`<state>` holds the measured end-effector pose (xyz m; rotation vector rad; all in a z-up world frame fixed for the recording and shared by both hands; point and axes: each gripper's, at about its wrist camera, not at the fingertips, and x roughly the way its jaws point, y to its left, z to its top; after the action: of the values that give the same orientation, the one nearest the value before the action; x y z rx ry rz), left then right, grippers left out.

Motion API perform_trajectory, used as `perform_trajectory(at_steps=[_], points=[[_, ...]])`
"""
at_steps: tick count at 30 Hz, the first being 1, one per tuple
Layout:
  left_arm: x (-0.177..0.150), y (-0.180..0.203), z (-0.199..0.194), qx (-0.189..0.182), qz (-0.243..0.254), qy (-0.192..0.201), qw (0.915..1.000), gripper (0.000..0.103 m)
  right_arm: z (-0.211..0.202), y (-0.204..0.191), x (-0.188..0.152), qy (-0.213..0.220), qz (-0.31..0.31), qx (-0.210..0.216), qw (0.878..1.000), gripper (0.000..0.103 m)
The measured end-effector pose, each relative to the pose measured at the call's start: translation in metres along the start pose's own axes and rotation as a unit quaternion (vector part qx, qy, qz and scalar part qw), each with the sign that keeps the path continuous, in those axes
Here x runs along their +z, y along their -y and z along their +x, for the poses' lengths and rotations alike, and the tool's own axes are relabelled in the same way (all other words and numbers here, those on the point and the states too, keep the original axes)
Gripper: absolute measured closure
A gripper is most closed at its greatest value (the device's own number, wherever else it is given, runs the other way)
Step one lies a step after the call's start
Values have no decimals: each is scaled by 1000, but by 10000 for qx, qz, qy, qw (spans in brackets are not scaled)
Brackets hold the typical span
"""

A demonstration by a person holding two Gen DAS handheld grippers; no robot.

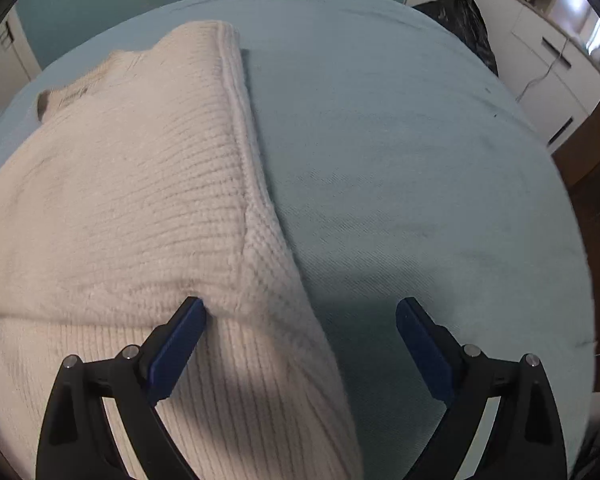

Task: Fold small clothes

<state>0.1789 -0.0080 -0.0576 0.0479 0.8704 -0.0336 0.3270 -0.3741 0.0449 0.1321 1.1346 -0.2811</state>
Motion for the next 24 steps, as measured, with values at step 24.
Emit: perform_trajectory(at_steps=[24], points=[[-1, 0, -1, -52, -28, -8, 10000, 0, -120, -219, -48, 921, -2643, 839, 9564, 1]])
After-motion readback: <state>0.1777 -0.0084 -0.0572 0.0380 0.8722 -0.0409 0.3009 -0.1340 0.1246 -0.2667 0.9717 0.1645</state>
